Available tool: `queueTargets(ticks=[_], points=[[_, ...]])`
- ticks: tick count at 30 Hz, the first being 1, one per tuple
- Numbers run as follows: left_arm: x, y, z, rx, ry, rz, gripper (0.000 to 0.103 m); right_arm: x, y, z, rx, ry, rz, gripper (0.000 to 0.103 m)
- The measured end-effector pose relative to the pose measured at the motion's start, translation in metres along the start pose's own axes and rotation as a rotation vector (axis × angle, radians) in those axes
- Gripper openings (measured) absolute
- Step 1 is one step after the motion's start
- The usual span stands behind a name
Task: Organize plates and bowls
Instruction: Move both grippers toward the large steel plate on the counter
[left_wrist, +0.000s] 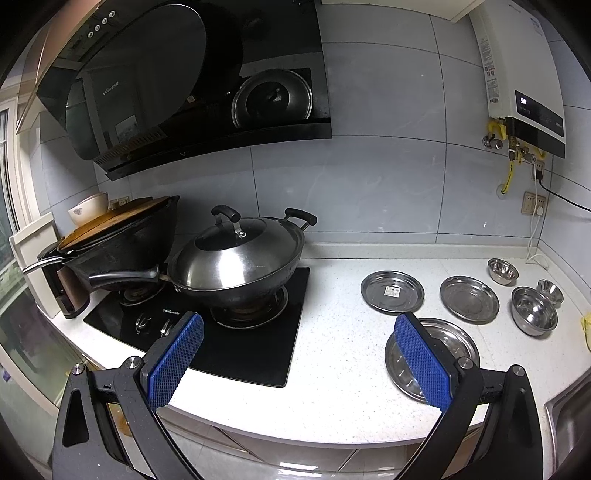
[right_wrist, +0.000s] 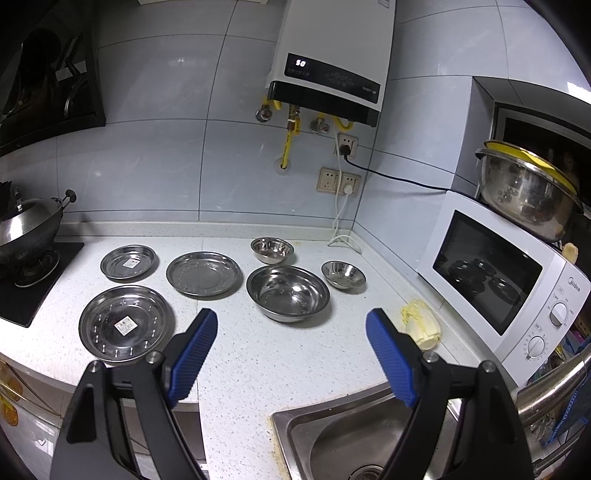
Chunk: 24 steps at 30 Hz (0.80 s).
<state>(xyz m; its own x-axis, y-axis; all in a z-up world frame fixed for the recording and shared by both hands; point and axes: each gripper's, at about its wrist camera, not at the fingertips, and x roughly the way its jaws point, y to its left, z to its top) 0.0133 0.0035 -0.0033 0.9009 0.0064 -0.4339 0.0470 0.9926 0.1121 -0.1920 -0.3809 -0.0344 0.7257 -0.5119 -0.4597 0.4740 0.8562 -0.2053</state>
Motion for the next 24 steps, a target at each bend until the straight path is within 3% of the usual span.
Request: queueTargets(ticks=[12,17,24], points=[[0.017,0.001,0.010,0.038,0.062,-0.032,0.102,0.003,0.014,0.010,0.009,-0.010,-0.019,0.083],[0.021,0.005,0.019,0.019,0.010,-0.078,0.102,-0.002,0.029,0.020,0.011,-0.040,-0.042,0.083],[0.036,0.004,0.032,0.034,-0.005,-0.114,0.102,-0.001,0.048,0.033,0.027,-0.047,-0.032,0.083]])
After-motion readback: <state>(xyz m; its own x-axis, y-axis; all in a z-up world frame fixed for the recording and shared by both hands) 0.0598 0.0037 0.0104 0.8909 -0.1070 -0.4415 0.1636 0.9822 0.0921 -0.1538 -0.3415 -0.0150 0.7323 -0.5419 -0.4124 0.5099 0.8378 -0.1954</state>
